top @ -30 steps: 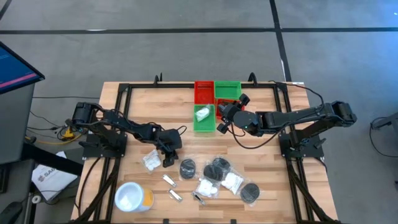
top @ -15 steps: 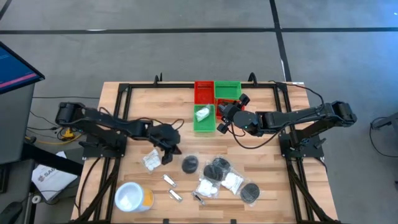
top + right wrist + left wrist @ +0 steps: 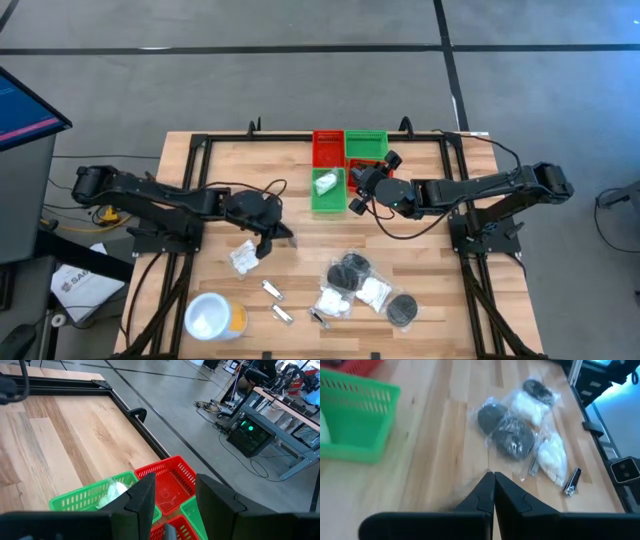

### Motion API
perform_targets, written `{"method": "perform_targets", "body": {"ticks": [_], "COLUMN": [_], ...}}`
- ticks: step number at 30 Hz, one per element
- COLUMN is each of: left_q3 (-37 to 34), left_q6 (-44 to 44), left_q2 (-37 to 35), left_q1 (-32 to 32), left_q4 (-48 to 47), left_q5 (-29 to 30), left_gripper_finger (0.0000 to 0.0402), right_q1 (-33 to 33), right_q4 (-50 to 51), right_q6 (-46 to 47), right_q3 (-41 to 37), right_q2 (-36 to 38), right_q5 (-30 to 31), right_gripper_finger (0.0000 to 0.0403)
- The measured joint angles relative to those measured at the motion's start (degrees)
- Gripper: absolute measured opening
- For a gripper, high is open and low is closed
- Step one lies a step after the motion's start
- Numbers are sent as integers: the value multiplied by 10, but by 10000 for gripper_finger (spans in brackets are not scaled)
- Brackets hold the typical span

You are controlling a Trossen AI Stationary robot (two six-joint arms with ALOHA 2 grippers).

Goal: Pick & Place Travel size toiletries
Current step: Put the hairbrush into the right green bin

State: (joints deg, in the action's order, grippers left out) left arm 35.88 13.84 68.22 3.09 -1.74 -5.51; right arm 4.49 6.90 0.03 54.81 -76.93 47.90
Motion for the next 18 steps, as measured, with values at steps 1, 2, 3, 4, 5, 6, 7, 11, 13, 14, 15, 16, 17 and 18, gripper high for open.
{"method": "perform_targets", "body": {"ticks": [1,2,3,4,5,6,7,11,13,14,15,16,17,18], "left_q3": [0,0,0,0,0,0,0,0,0,0,0,0,0,0], "left_q6": [-3,-4,-5,-8,-12,-14,-14,-18,-24,-28,-30,-30,-30,-30], "left_q2": [-4,-8,-12,-16,-19,-22,-24,-26,-26,-26,-26,-25,-25,-25], "left_q1": [0,0,0,0,0,0,0,-3,-3,-3,-3,-3,-3,-3], "left_q4": [5,7,10,16,22,30,36,74,90,96,103,111,120,130], "left_q5": [2,3,7,12,17,24,27,32,32,36,43,53,61,70], "left_gripper_finger": [0,0,0,0,0,0,0,0,0,0,0,0,0,0], "right_q1": [0,0,0,0,0,0,0,0,0,0,0,0,0,0], "right_q4": [0,0,0,0,0,0,0,0,0,0,0,0,0,0], "right_q6": [0,0,0,0,0,0,0,0,0,0,0,0,0,0], "right_q3": [0,0,0,0,0,0,0,0,0,0,0,0,0,0], "right_q2": [0,0,0,0,0,0,0,0,0,0,0,0,0,0], "right_q5": [0,0,0,0,0,0,0,-1,-1,-3,-5,-11,-18,-25], "right_gripper_finger": [129,129,129,129,129,129,129,129,129,129,129,129,129,129]}}
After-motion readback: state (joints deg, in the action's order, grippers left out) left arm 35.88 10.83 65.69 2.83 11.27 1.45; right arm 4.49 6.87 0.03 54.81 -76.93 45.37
